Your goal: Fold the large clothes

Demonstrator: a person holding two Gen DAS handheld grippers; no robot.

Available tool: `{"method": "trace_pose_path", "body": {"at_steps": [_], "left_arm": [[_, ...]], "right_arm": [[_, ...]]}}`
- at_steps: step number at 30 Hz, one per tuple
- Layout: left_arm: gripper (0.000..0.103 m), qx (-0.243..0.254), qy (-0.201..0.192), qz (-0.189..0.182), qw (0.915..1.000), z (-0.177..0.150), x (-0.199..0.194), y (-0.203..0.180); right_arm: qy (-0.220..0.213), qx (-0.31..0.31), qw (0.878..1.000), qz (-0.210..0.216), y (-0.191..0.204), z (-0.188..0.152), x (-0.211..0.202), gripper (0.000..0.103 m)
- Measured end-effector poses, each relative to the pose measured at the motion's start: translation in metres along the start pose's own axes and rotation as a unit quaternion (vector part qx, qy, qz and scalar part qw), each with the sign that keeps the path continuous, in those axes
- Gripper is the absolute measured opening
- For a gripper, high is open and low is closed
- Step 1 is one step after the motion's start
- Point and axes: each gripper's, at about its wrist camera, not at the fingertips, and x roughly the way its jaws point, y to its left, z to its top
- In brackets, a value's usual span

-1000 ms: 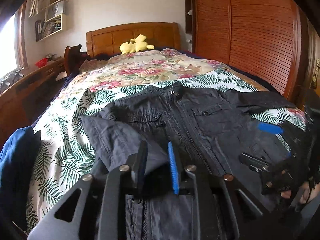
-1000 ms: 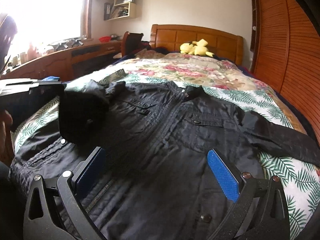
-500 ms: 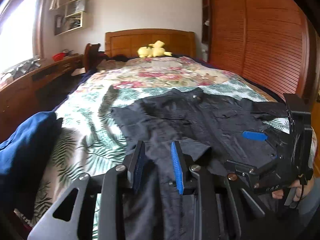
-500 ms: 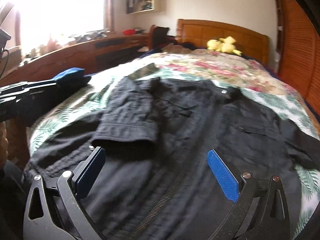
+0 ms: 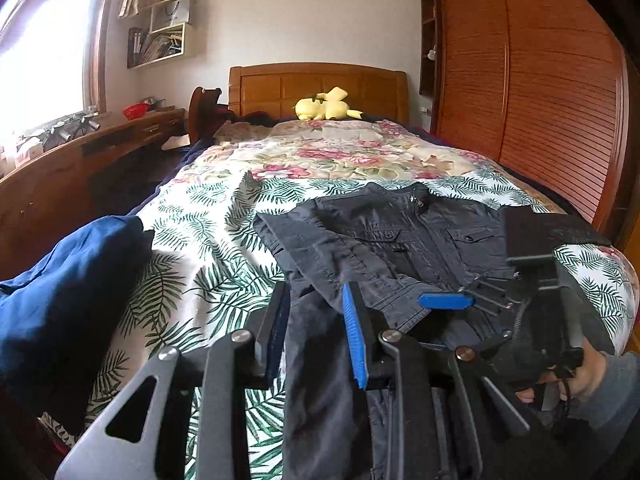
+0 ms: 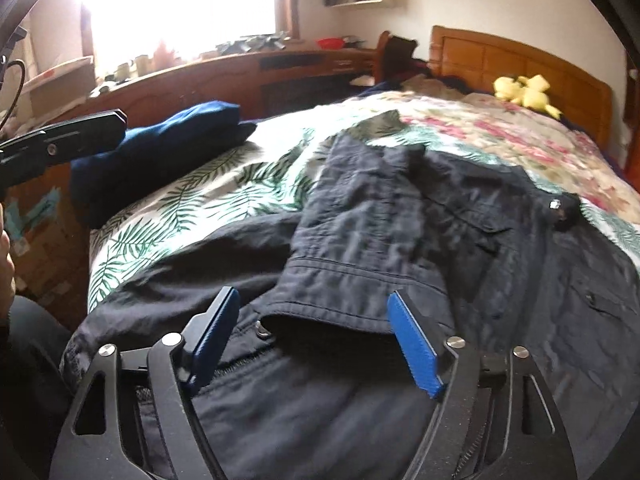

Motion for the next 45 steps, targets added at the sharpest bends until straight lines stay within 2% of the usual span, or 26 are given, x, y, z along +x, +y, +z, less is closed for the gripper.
{"method": "trace_pose_path", "body": {"at_steps": [4, 9, 14, 18, 19, 23, 30, 35, 42, 45], "left_arm": [[0.025, 0.0, 0.002, 0.002, 1.0, -0.003, 0.002, 0.002], [0.025, 0.002, 0.007, 0.004, 1.0, -0.004, 0.005, 0.0], [0.025, 0.007, 0.01, 0.005, 0.9999, -0.006, 0.007, -0.004], [0.025, 0.01, 0.01, 0.002, 0.9999, -0.005, 0.008, -0.008], [0.025, 0.011, 0.009, 0.001, 0.9999, -0.005, 0.009, -0.009], [0.025, 0.015, 0.004, -0.006, 0.9999, -0.006, 0.011, -0.012], [0.025, 0.015, 0.011, -0.021, 0.9996, -0.005, 0.018, -0.019], [0.025, 0.025, 0.005, -0.031, 0.9992, -0.005, 0.015, -0.031], [0.026, 0.03, 0.008, -0.041, 0.9987, -0.002, 0.019, -0.043], [0.026, 0.034, 0.007, -0.045, 0.9984, -0.001, 0.02, -0.05]], "right_arm": [[0.023, -0.004, 1.0, 0.015, 0.003, -0.002, 0.017, 0.068], [0.054, 0.0, 0.998, 0.013, 0.001, -0.008, 0.034, 0.062], [0.052, 0.027, 0.998, 0.021, -0.009, -0.009, 0.032, 0.043], [0.04, 0.035, 0.998, 0.018, -0.013, -0.008, 0.025, 0.013], [0.032, 0.034, 0.999, 0.013, -0.013, -0.008, 0.02, 0.008], [-0.004, 0.042, 0.999, -0.005, -0.019, -0.007, -0.004, 0.005], [-0.064, 0.081, 0.995, 0.0, -0.043, -0.006, -0.07, 0.004], [-0.098, 0.099, 0.99, -0.012, -0.056, -0.014, -0.114, 0.004], [-0.139, 0.114, 0.983, -0.038, -0.074, -0.028, -0.17, 0.004], [-0.147, 0.117, 0.98, -0.065, -0.08, -0.04, -0.19, 0.004]]}}
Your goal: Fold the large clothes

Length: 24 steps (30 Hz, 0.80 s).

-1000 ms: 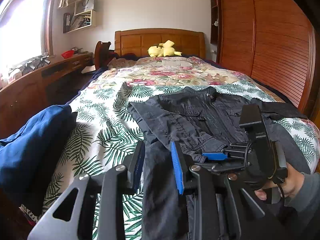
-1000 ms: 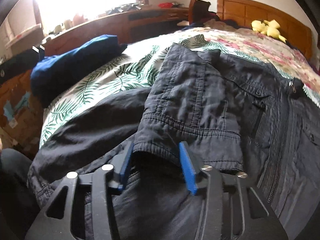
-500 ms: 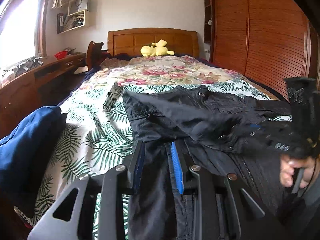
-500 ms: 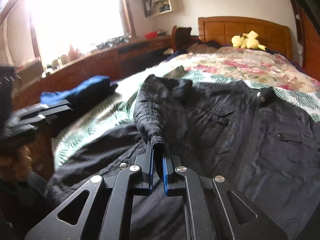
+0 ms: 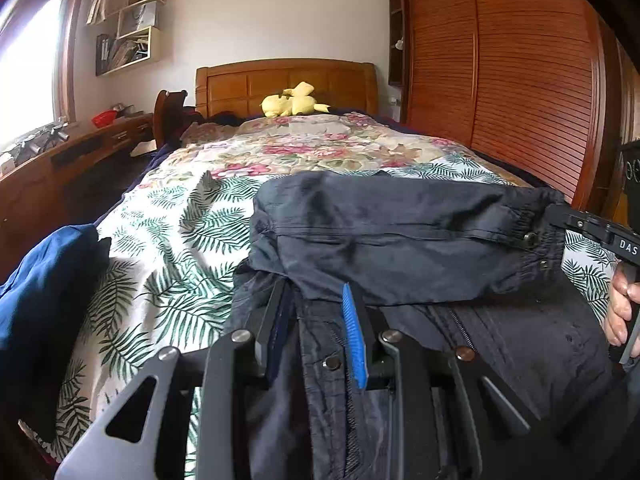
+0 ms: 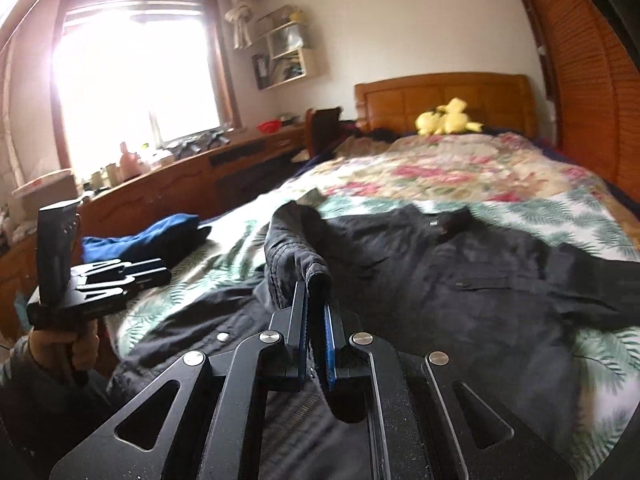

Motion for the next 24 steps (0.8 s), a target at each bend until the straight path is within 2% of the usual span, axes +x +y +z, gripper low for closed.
{"method": "trace_pose_path", "body": {"at_steps": [10, 18, 20, 22, 24], "left_arm": [[0.026, 0.017, 0.002, -0.017, 0.9997, 0.006, 0.01, -0.034], [0.026, 0.032, 0.004, -0.033, 0.9989, 0.01, 0.022, -0.067], [0.026, 0.034, 0.003, -0.034, 0.9988, 0.01, 0.024, -0.073], [0.026, 0.034, 0.0, -0.038, 0.9987, 0.009, 0.027, -0.081], [0.026, 0.034, -0.005, -0.041, 0.9986, 0.009, 0.028, -0.087]], "right_arm": [[0.014, 0.038, 0.997, -0.067, -0.041, -0.026, -0.038, 0.004], [0.058, 0.027, 0.99, -0.122, -0.056, -0.047, -0.029, 0.005], [0.065, 0.023, 0.987, -0.143, -0.061, -0.052, -0.028, 0.01], [0.065, 0.02, 0.983, -0.171, -0.068, -0.056, -0.03, 0.027], [0.057, 0.017, 0.979, -0.193, -0.074, -0.057, -0.034, 0.037]]}}
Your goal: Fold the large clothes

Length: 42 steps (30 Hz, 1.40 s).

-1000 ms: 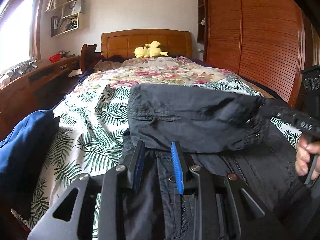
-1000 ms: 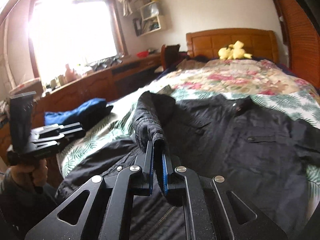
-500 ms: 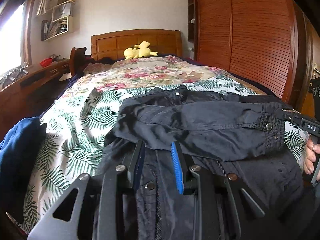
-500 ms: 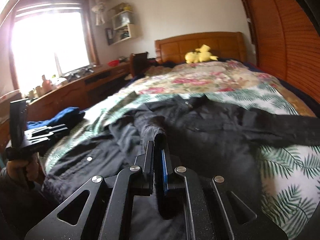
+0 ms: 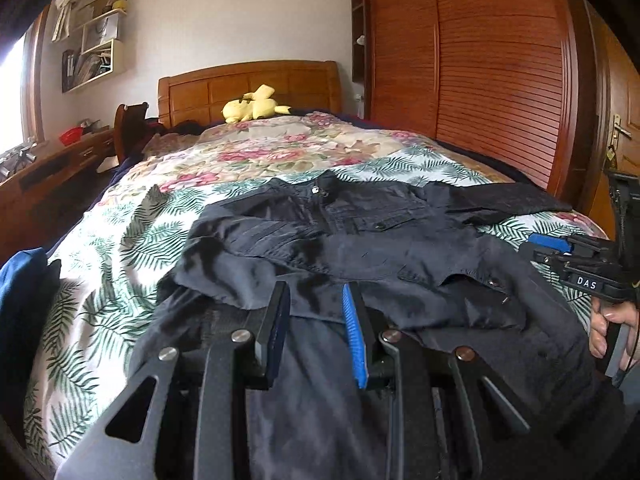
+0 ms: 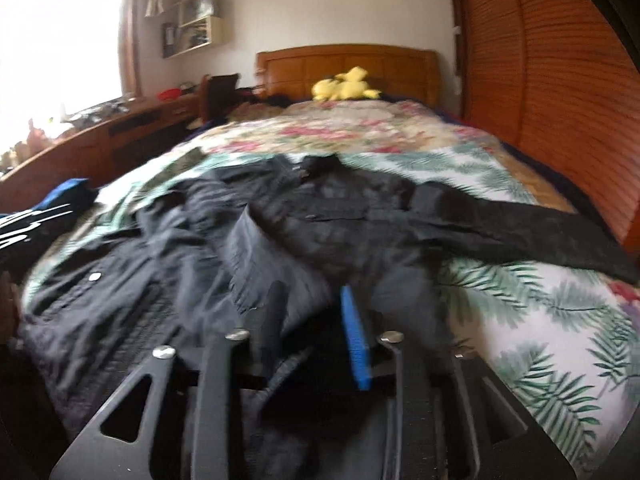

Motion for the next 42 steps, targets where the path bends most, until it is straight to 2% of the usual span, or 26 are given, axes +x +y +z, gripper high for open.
{"method": "trace_pose_path", "body": {"at_steps": [1, 6, 12, 17, 26, 35, 42], "left_arm": [[0.026, 0.0, -0.002, -0.004, 1.0, 0.0, 0.001, -0.005], [0.026, 0.007, -0.018, -0.006, 0.9998, -0.001, 0.006, -0.021], [0.026, 0.007, -0.018, -0.012, 0.9997, -0.001, 0.014, -0.032], [0.026, 0.018, -0.015, -0.022, 0.9995, -0.002, 0.017, -0.042], [0.026, 0.021, -0.002, -0.053, 0.9984, -0.003, 0.016, -0.049], [0.026, 0.029, -0.002, -0.05, 0.9983, -0.003, 0.013, -0.054], [0.026, 0.022, -0.005, -0.055, 0.9982, -0.001, 0.009, -0.051]], "right_arm": [[0.001, 0.003, 1.0, -0.002, -0.004, 0.0, 0.001, 0.04], [0.011, 0.003, 1.0, 0.029, -0.01, -0.007, 0.007, 0.041], [0.054, -0.028, 0.997, 0.046, 0.005, -0.02, 0.032, 0.041], [0.108, -0.035, 0.993, 0.036, 0.009, -0.036, 0.06, 0.043], [0.106, -0.035, 0.993, 0.03, 0.009, -0.037, 0.061, 0.045], [0.098, -0.035, 0.994, 0.023, 0.011, -0.035, 0.057, 0.046], [0.066, -0.009, 0.998, 0.019, -0.014, -0.014, 0.029, 0.046]]}}
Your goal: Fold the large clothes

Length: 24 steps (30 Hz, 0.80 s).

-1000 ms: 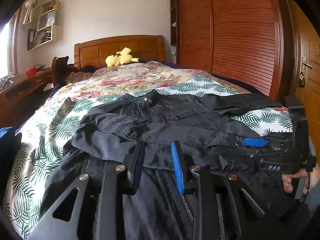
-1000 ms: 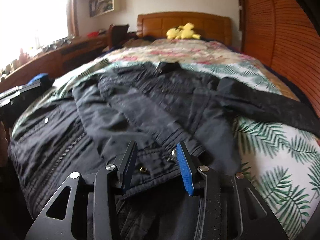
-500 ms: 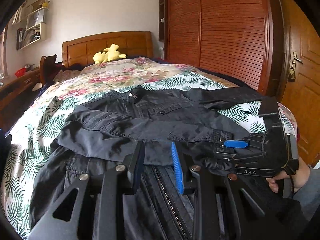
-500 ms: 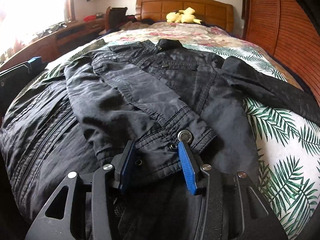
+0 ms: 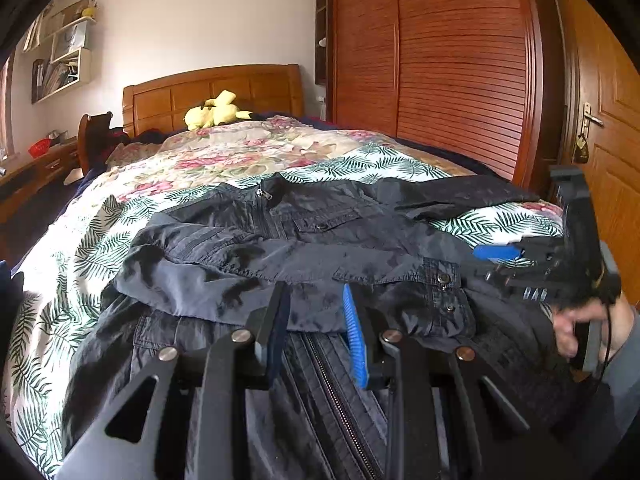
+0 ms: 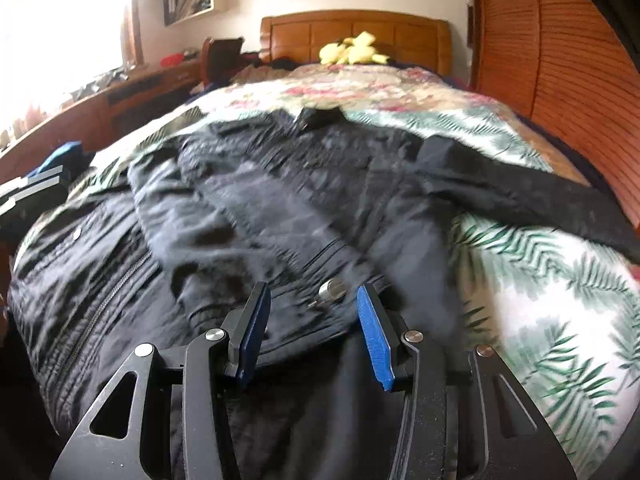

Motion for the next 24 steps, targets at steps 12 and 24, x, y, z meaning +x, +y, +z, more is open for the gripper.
{"method": "trace_pose_path", "body": {"at_steps": [12, 24], "left_arm": [[0.026, -0.017, -0.006, 0.002, 0.9998, 0.006, -0.007, 0.007], [0.026, -0.023, 0.003, 0.008, 0.9997, 0.005, -0.008, 0.019]], "right_arm": [[0.019, 0.04, 0.998, -0.048, -0.101, 0.027, -0.012, 0.067], [0.044, 0.151, 0.982, -0.101, -0.233, 0.034, -0.021, 0.067]]}}
